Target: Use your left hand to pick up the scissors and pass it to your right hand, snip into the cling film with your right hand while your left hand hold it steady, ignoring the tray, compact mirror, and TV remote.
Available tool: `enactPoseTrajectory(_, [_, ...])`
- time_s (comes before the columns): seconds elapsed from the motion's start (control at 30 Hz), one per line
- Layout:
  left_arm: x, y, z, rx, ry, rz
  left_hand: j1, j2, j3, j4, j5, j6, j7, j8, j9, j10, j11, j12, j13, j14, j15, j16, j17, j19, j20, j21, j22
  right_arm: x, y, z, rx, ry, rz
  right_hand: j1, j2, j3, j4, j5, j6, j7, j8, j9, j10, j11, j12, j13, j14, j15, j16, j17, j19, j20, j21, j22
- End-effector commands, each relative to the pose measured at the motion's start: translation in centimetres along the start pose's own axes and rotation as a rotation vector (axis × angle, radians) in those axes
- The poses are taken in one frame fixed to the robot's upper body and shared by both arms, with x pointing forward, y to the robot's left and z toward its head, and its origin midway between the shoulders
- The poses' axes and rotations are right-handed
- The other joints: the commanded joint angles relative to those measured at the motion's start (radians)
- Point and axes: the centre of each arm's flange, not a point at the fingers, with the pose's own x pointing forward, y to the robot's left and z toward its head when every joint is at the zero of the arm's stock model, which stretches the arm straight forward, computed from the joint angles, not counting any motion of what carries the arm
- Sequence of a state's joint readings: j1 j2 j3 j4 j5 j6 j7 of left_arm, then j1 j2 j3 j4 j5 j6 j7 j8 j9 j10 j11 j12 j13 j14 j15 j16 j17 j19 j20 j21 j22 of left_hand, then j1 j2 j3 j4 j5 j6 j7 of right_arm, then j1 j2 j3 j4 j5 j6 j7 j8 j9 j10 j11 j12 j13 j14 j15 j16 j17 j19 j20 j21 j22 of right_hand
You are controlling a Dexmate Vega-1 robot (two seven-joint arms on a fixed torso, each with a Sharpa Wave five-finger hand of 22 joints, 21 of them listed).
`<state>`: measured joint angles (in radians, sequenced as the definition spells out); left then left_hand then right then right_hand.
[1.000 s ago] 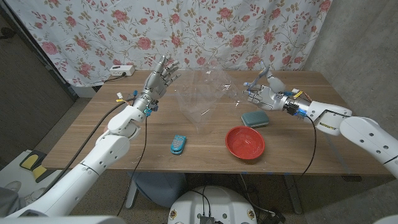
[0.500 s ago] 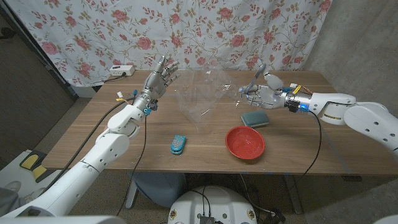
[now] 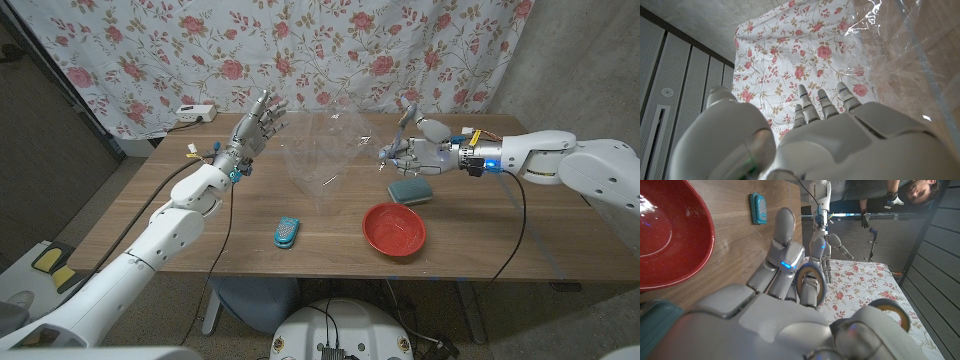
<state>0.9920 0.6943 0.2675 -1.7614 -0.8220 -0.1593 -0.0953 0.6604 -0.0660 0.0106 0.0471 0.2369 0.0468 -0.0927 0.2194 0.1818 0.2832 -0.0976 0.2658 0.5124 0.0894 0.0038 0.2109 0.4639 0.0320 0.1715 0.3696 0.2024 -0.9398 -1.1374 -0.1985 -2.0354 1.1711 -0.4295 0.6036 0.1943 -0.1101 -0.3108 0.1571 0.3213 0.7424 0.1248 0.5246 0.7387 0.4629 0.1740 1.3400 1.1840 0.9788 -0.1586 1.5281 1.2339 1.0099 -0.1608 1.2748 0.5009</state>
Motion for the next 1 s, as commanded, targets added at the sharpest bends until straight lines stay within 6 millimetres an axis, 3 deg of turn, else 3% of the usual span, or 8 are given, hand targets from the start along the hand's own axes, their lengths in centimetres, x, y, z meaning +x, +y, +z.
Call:
enactPoseTrajectory(0.03, [0.0, 0.7, 1.7, 0.247, 0.119, 0.026, 0.002, 0.014, -0.001, 0.001, 0.005, 0.014, 0.000, 0.008, 0.002, -0.017, 0.008, -0.009, 0.004, 0.003, 0.009, 0.006, 0.000, -0.005, 0.008, -0.004, 0.003, 0.0, 0.1, 0.2, -0.055, 0.007, 0.029, 0.007, 0.014, -0.008, -0.005, 0.008, -0.001, 0.004, 0.000, 0.006, 0.417, -0.227, 0.101, -0.001, -0.066, -0.049, 0.009, 0.003, -0.007, -0.043, -0.003, 0.000])
enactPoseTrajectory(0.17, [-0.1, 0.6, 2.3, 0.322, 0.157, 0.029, 0.003, 0.015, -0.002, 0.000, 0.003, 0.021, -0.001, 0.007, 0.002, -0.032, 0.017, -0.016, 0.001, -0.006, 0.013, 0.002, -0.004, -0.004, 0.010, -0.005, 0.003, 0.1, 0.1, 0.1, -0.069, 0.012, 0.046, 0.014, 0.021, -0.007, -0.009, 0.013, 0.001, 0.002, -0.001, 0.007, 0.419, -0.227, 0.099, -0.005, -0.069, -0.049, 0.013, 0.003, -0.007, -0.042, -0.003, -0.001])
enactPoseTrajectory(0.27, [-0.1, 0.8, 2.5, 0.341, 0.184, 0.032, 0.001, 0.018, -0.005, 0.001, 0.000, 0.032, 0.009, 0.003, 0.002, -0.045, 0.038, -0.022, -0.007, 0.008, 0.014, 0.005, -0.013, 0.039, -0.016, 0.012, 0.006, 0.2, 0.1, 0.0, -0.072, 0.016, 0.056, 0.020, 0.027, -0.005, -0.012, 0.016, 0.002, 0.002, -0.001, 0.008, 0.422, -0.228, 0.094, -0.016, -0.070, -0.049, 0.016, 0.003, -0.007, -0.042, -0.002, -0.002])
enactPoseTrajectory(0.4, [-0.2, 0.8, 2.7, 0.375, 0.219, 0.033, -0.001, 0.020, -0.006, 0.002, -0.001, 0.033, 0.012, 0.000, 0.003, -0.052, 0.045, -0.026, -0.011, 0.022, 0.015, 0.010, -0.016, 0.051, -0.015, 0.019, 0.012, 0.1, 0.0, 0.0, -0.083, 0.022, 0.062, 0.031, 0.036, -0.004, -0.017, 0.020, 0.003, 0.002, -0.004, 0.008, 0.421, -0.224, 0.092, -0.019, -0.073, -0.049, 0.021, 0.002, -0.007, -0.042, -0.002, -0.004])
enactPoseTrajectory(0.43, [-0.1, 0.8, 2.8, 0.391, 0.228, 0.025, -0.003, 0.019, -0.008, 0.003, -0.003, 0.036, 0.011, -0.001, 0.003, -0.038, 0.043, -0.021, -0.012, 0.025, 0.010, 0.010, -0.018, 0.050, -0.016, 0.020, 0.015, 0.2, 0.0, 0.0, -0.084, 0.022, 0.069, 0.035, 0.038, -0.005, -0.019, 0.022, 0.003, 0.001, -0.003, 0.010, 0.422, -0.225, 0.093, -0.019, -0.074, -0.049, 0.022, 0.002, -0.007, -0.041, -0.002, -0.006])
enactPoseTrajectory(0.53, [0.0, 0.7, 2.7, 0.426, 0.250, 0.017, -0.011, 0.027, -0.014, 0.006, -0.007, 0.094, 0.004, 0.008, 0.003, 0.056, -0.003, 0.017, -0.011, 0.084, -0.037, 0.033, -0.023, 0.040, -0.011, 0.024, 0.026, 0.2, 0.0, -0.1, -0.084, 0.023, 0.080, 0.039, 0.040, -0.006, -0.020, 0.023, 0.003, 0.003, -0.004, 0.012, 0.423, -0.223, 0.096, -0.016, -0.074, -0.049, 0.024, 0.002, -0.009, -0.042, -0.002, -0.007])
enactPoseTrajectory(0.67, [0.2, 0.9, 2.4, 0.447, 0.274, -0.015, -0.008, 0.027, -0.016, 0.004, -0.009, 0.098, 0.002, 0.002, 0.003, 0.025, 0.013, 0.007, -0.008, 0.045, -0.017, 0.017, -0.024, 0.021, -0.003, 0.014, 0.023, 0.2, -0.1, -0.3, -0.081, 0.021, 0.092, 0.044, 0.043, -0.007, -0.022, 0.025, 0.004, 0.002, -0.005, 0.013, 0.418, -0.224, 0.105, -0.001, -0.075, -0.049, 0.025, 0.002, -0.006, -0.042, -0.003, -0.012])
enactPoseTrajectory(1.0, [0.3, 1.2, 1.6, 0.514, 0.306, -0.064, 0.031, 0.034, -0.008, -0.018, -0.011, 0.079, -0.013, -0.018, 0.003, -0.068, 0.014, -0.028, -0.009, -0.051, -0.002, -0.019, -0.043, -0.032, 0.024, -0.016, 0.011, 0.5, -0.3, -0.4, -0.068, 0.017, 0.110, 0.062, 0.057, -0.009, -0.026, 0.029, 0.011, 0.001, -0.006, 0.019, 0.422, -0.228, 0.100, -0.013, -0.072, -0.050, 0.027, 0.002, -0.006, -0.043, 0.000, -0.018])
